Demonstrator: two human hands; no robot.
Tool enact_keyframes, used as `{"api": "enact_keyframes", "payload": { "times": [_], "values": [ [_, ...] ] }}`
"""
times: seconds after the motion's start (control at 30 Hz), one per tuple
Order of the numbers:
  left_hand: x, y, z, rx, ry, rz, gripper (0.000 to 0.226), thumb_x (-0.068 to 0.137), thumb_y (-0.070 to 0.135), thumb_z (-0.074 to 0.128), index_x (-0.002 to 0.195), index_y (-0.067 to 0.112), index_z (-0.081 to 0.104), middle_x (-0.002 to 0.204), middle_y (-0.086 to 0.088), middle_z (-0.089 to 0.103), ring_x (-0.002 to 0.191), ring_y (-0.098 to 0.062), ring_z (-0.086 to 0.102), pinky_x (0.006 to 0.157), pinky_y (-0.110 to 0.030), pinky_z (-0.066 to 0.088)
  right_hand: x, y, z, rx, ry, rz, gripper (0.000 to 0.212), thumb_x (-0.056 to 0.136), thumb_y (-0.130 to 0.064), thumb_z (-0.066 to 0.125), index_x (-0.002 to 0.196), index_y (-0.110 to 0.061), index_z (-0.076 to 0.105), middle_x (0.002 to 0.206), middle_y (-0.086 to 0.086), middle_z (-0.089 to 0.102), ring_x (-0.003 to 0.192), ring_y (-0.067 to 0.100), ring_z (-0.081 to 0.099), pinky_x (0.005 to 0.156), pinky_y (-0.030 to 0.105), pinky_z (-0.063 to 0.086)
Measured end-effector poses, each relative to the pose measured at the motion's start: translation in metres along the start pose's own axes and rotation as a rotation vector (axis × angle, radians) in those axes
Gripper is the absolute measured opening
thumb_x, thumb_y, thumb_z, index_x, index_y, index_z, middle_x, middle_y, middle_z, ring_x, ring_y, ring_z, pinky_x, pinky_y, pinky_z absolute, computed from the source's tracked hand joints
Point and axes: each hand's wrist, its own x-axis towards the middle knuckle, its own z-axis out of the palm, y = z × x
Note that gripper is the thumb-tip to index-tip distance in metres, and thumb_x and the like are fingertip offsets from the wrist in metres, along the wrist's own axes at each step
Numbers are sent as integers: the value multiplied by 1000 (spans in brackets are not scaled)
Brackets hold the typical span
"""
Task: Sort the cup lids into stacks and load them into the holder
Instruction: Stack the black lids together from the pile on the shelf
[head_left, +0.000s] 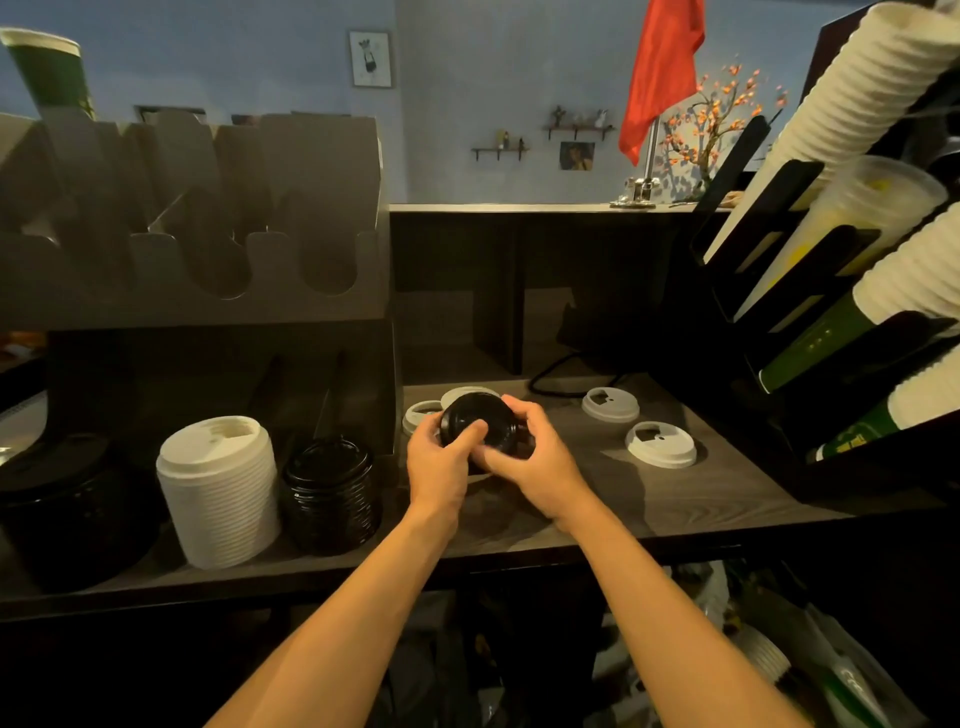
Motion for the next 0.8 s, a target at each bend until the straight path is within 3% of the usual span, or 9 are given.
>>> {"api": "enact_keyframes", "payload": {
  "times": [0.07,0.17,0.27,0.37,0.43,0.5,0.6,0.7,0.8],
  "values": [
    [0,4,0,0,136,37,14,90,11,74,103,13,69,93,-3,73,88,-14,72,68,-16,55,1,-2,-3,142,109,32,46,97,-21,64,140,-29,49,135,-4,57,117,6,56,89,18,47],
    [5,4,-5,-35,318,33,23,92,13,71,113,6,63,95,-1,66,87,-9,65,62,-10,50,6,3,-8,-91,360,82,42,100,-18,56,141,-25,47,137,2,53,112,8,56,89,25,47],
    [9,1,-8,-20,337,6,31,92,18,71,118,6,61,97,2,65,90,-9,64,69,-13,47,11,9,-4,-480,178,54,64,96,-29,63,153,-26,34,156,0,34,143,21,33,114,41,34],
    [8,1,-5,39,311,9,25,92,18,72,113,7,63,93,5,64,89,-10,64,69,-13,46,16,8,6,-785,-105,51,80,92,-51,65,158,-30,24,167,-3,13,153,26,11,123,48,20],
    [9,0,-4,38,283,-14,27,93,19,71,116,9,63,95,7,64,87,-4,62,67,-12,47,17,9,10,-892,-124,22,84,87,-65,63,154,-24,34,164,1,24,150,26,20,121,48,24],
    [9,0,-4,26,268,-26,30,94,19,70,120,8,63,97,7,64,87,-2,61,67,-13,48,16,10,11,-918,-67,5,74,86,-64,66,141,-20,45,148,3,46,136,26,40,111,44,38],
    [9,1,-4,14,260,-26,34,95,22,69,125,6,62,103,3,66,93,-6,62,69,-13,49,12,9,6,-696,4,79,51,83,-58,74,115,-26,51,119,-5,60,108,18,58,85,35,48],
    [8,0,-5,-31,249,-39,39,96,30,67,127,8,61,116,-4,66,108,-16,63,82,-18,50,9,5,-4,-275,99,141,50,82,-47,79,120,-28,54,116,-12,59,106,9,57,81,26,46],
    [9,-1,-6,-82,257,-73,36,97,33,65,125,10,59,116,-4,64,110,-18,62,97,-31,50,9,7,-6,-124,218,136,42,90,-49,69,124,-31,51,120,-10,55,99,3,53,79,25,43]
  ]
}}
